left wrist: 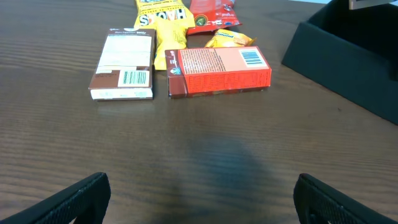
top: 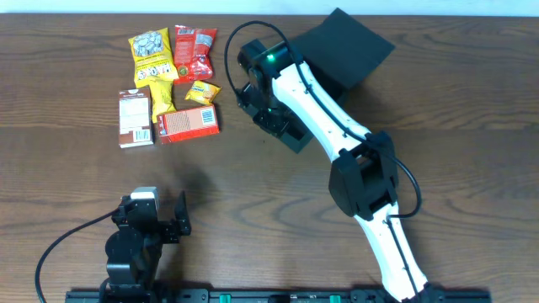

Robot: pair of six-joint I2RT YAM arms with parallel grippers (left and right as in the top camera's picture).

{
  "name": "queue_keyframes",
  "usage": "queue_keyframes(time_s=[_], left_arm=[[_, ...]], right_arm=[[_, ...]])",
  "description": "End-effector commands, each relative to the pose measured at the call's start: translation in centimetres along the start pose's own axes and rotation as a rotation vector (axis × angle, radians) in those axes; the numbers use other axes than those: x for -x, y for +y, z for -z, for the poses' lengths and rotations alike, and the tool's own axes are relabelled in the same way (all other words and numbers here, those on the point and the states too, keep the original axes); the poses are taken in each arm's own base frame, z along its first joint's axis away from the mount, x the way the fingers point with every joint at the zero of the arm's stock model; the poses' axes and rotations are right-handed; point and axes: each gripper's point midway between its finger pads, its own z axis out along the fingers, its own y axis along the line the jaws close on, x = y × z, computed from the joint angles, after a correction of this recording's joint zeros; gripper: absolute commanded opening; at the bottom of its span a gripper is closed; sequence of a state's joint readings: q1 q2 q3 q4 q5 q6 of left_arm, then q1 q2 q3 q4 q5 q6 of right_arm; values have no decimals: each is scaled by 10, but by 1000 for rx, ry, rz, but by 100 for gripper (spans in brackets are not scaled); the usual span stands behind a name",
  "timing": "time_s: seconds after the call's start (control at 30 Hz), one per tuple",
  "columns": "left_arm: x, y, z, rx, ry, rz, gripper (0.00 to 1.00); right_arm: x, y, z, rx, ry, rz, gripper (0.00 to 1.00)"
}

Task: Pack container
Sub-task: 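Push the black box leftward toward the snacks with the right gripper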

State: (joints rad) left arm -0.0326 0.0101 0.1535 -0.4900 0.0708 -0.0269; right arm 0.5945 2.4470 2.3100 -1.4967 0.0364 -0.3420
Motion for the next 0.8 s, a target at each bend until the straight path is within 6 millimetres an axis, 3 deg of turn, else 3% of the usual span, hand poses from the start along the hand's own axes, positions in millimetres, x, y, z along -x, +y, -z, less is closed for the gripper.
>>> queue_keyframes(time_s=[0.0,0.23,0.57,0.77], left_arm=[[-5,4,-2,18,8,13,95],[-5,4,-2,18,8,13,95],[-5,4,-2,18,8,13,95],[-5,4,-2,18,8,13,95]], right_arm=[[-3,15,-6,102,2,111,1],[-16,26,2,271,-30,237,1],[-22,10,2,280,-28,139,2],[-29,19,5,331,-41,310,2]])
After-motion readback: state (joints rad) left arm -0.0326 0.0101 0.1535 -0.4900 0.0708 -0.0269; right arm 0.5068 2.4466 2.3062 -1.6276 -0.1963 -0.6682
